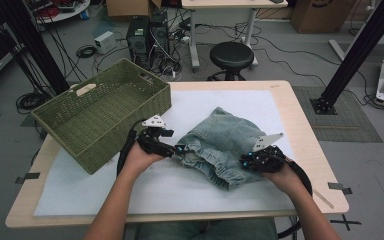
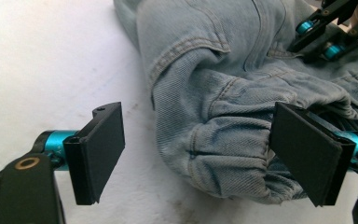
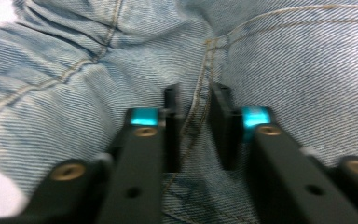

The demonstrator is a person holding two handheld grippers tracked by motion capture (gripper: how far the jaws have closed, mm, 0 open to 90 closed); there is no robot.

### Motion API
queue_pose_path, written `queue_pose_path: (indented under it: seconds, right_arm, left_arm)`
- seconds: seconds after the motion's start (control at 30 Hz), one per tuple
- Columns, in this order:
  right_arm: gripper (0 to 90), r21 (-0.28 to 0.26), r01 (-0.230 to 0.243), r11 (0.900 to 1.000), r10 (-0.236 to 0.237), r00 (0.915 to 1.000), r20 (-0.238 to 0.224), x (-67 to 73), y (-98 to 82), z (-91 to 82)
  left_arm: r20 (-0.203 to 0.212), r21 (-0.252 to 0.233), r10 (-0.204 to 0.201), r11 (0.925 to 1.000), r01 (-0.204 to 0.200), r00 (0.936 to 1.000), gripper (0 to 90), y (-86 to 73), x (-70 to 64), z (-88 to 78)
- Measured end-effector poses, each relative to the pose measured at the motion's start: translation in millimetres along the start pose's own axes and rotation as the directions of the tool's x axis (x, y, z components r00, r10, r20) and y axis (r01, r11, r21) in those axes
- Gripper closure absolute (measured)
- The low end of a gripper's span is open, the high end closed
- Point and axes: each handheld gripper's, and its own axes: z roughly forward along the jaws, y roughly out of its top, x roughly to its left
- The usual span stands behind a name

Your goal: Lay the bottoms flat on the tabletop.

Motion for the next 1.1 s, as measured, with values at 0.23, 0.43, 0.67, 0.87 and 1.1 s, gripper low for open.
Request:
queue_pose_path:
  seconds: [0.23, 0.43, 0.67, 0.87, 1.1]
  right_arm:
    - [88.9, -0.142, 0.003, 0.99, 0.003, 0.999, 0.044, -2.6, 9.0, -34.0]
    - [88.8, -0.287, -0.084, 0.954, 0.134, 0.9783, 0.158, -27.3, -4.4, -68.3]
    - [86.8, -0.229, -0.172, 0.958, 0.211, 0.9652, 0.155, -40.7, -21.8, -47.5]
    - [53.0, -0.31, -0.179, 0.934, 0.228, 0.965, 0.13, -33.3, -13.9, -65.4]
    - [39.1, -0.307, -0.086, 0.948, 0.109, 0.9924, 0.058, -0.1, -1.6, -67.6]
  left_arm:
    - [0.007, 0.004, 0.004, 1.0, -0.004, 1.0, 18.4, -1.5, -0.1, -0.3]
    - [0.042, -0.007, 0.032, 0.9995, -0.032, 0.9986, 18.4, 1.8, -6.5, 3.4]
    - [0.084, -0.015, 0.092, 0.9957, -0.091, 0.9922, 18.4, 5.7, -16.8, 4.8]
    - [0.071, -0.046, 0.069, 0.9968, -0.066, 0.9951, 18.4, 4.6, -11.4, -6.4]
    - [0.045, -0.069, 0.058, 0.9961, -0.055, 0.9973, 18.4, 3.6, -7.5, -14.0]
